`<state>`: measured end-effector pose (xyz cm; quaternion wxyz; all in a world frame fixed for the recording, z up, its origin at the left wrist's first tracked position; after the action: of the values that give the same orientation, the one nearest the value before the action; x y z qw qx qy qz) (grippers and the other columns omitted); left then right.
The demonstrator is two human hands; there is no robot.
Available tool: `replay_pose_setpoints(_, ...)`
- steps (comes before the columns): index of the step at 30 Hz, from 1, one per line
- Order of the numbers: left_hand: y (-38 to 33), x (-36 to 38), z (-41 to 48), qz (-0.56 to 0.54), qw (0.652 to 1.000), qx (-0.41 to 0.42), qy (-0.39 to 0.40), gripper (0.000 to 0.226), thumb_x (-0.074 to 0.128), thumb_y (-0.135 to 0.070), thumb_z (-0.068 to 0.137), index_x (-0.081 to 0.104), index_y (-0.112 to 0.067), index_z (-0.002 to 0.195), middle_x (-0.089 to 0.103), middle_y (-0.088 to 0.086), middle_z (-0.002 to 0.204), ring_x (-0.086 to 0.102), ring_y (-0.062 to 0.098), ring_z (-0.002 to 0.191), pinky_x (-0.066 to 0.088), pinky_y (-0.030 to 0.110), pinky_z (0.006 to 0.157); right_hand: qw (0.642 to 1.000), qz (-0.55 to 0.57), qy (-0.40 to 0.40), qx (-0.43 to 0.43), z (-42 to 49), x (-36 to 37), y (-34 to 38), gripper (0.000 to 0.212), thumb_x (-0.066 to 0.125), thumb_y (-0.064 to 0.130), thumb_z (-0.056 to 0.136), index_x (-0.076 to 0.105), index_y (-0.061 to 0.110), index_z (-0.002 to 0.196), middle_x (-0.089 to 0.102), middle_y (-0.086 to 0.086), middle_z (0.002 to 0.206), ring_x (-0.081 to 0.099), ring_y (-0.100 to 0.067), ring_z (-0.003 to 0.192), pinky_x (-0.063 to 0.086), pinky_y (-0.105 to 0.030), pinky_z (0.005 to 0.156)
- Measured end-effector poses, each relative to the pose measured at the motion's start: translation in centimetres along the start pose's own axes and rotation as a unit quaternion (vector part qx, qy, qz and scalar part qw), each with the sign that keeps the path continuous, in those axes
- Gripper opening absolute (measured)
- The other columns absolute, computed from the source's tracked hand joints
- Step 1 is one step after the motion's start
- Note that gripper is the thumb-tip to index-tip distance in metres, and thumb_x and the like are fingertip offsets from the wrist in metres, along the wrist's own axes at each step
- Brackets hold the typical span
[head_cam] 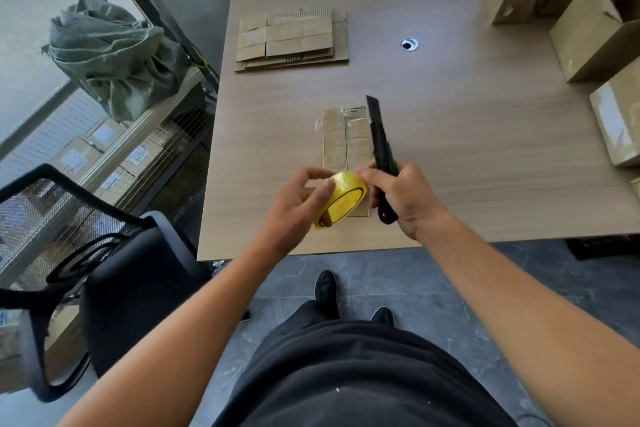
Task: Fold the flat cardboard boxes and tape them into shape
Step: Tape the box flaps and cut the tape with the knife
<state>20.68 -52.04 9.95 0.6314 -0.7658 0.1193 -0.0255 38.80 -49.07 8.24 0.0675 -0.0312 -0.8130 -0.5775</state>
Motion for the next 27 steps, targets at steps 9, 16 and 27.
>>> replay_pose_setpoints(9, -2.3, -7.8, 6.5, 0.468, 0.869, 0.015, 0.157, 0.024, 0.058, -0.065, 0.088, 0.072, -0.049, 0.100, 0.069, -0.021, 0.088, 0.062, 0.000, 0.081, 0.052, 0.031, 0.077, 0.992, 0.003, -0.128, 0.015, 0.7, -5.8, -0.9, 0.016, 0.076, 0.023, 0.087, 0.063, 0.017, 0.078, 0.057, 0.003, 0.057, 0.052, -0.013, 0.049, 0.048, -0.026, 0.048)
replay_pose_setpoints(16, 0.9, -7.0, 13.9, 0.516, 0.835, -0.010, 0.193, 0.010, 0.066, -0.037, 0.093, 0.072, -0.031, 0.098, 0.063, -0.017, 0.091, 0.061, 0.017, 0.096, 0.041, 0.028, 0.080, 0.972, -0.054, -0.204, 0.099, 5.6, -4.9, -4.6, 0.017, 0.071, 0.022, 0.092, 0.061, 0.012, 0.082, 0.060, 0.001, 0.057, 0.056, -0.017, 0.054, 0.045, -0.030, 0.051)
replay_pose_setpoints(27, 9.1, -6.2, 16.1, 0.430, 0.888, -0.045, 0.155, 0.038, 0.068, -0.061, 0.086, 0.068, -0.024, 0.080, 0.068, -0.002, 0.077, 0.060, 0.017, 0.072, 0.048, 0.032, 0.069, 0.956, -0.098, -0.191, 0.200, 8.8, -4.7, -10.0, 0.025, 0.068, 0.029, 0.096, 0.064, 0.005, 0.095, 0.066, -0.006, 0.060, 0.054, -0.016, 0.044, 0.045, -0.026, 0.046)
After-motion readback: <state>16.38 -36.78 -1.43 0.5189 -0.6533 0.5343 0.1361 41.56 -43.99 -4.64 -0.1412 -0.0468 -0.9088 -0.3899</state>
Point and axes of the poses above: each hand's wrist, its own z-axis towards the middle knuckle, its own x-axis out of the palm, y = z × x, the point moved 5 cm from there along z, towards the middle knuckle
